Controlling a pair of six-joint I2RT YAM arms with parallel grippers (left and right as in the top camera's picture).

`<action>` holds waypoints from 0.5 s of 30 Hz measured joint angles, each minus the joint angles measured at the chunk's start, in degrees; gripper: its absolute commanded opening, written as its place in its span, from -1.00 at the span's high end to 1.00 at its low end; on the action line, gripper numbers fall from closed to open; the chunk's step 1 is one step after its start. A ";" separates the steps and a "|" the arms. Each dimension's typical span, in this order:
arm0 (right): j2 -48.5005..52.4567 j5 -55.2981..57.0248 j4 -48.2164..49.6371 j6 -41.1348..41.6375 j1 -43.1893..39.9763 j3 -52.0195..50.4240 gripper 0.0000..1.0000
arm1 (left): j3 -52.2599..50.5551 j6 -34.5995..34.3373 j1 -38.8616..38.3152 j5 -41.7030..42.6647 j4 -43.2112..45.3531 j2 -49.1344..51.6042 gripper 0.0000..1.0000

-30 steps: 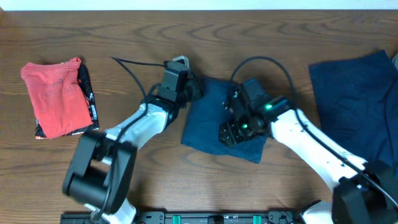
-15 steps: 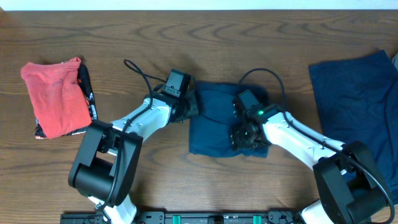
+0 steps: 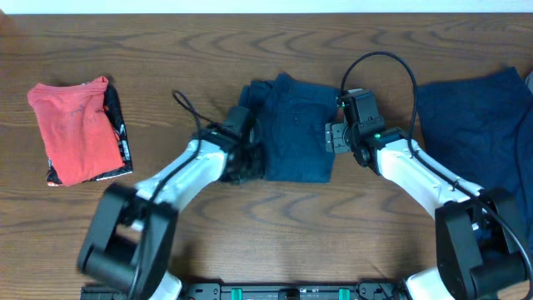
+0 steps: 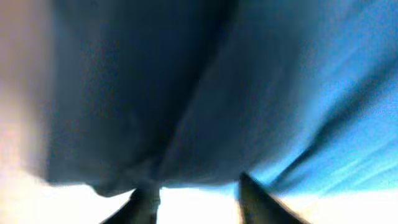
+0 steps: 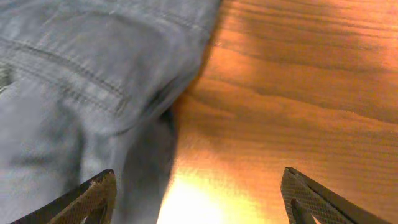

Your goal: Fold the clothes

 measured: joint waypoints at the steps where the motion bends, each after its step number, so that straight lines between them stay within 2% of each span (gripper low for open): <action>1: -1.07 -0.26 -1.20 -0.37 0.24 0.04 -0.69 | 0.07 0.24 0.66 -2.38 3.52 -2.45 -0.16; 4: -4.52 -1.57 -4.52 -0.98 0.72 0.17 -0.71 | 0.39 1.51 2.67 -6.95 12.39 -7.54 -0.25; 8: -8.44 -3.87 -9.01 -0.98 0.76 0.74 -0.74 | 0.66 2.29 5.20 -8.66 21.66 -8.46 -0.43; 12: -8.94 -5.57 -12.83 -0.22 0.76 0.81 -0.78 | 0.76 4.17 7.21 -5.20 25.66 -3.80 -0.61; 15: -8.94 -6.25 -14.64 0.35 0.76 0.81 -0.78 | 1.97 5.70 8.44 -0.37 25.66 2.43 -0.67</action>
